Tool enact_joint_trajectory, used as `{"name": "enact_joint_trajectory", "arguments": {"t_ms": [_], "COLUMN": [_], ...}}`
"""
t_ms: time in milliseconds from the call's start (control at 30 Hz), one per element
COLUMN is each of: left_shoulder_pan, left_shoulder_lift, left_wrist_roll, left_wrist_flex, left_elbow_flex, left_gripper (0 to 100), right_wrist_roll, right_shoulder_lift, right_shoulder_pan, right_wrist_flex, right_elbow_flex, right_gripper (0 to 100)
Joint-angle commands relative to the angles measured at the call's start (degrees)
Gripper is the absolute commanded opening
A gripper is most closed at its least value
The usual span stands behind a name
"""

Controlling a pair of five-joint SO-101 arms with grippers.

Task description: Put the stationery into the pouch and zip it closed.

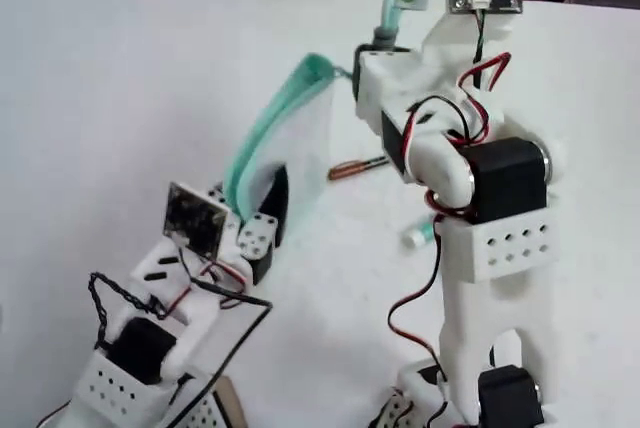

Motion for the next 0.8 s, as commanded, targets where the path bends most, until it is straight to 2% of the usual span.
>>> {"name": "enact_joint_trajectory", "arguments": {"t_ms": [0,133,233,367,667,767], "left_shoulder_pan": [2.0,3.5,1.6,0.3,0.4,0.4], "left_shoulder_lift": [3.4,13.2,18.5,23.6,27.3,24.4], "left_wrist_roll": [-0.8,-1.1,-1.2,-1.2,-1.2,-0.8], "left_wrist_flex": [-7.4,-11.6,-18.8,-23.4,-23.3,-20.6], "left_elbow_flex": [-0.7,-0.9,-0.7,-0.6,2.0,3.5], "left_gripper": [2,2,2,2,3,10], "right_wrist_roll": [0.2,0.2,0.2,0.3,0.3,0.3], "right_shoulder_lift": [-0.3,-0.7,-0.7,-0.2,0.0,0.8], "right_shoulder_pan": [0.4,0.6,0.4,0.5,0.1,0.0], "right_wrist_flex": [-1.4,-1.5,-1.5,-1.3,-1.7,-4.0], "right_elbow_flex": [-0.5,-0.5,-0.5,-0.2,2.0,5.3], "right_gripper": [1.8,1.8,1.8,1.8,1.8,1.8]}}
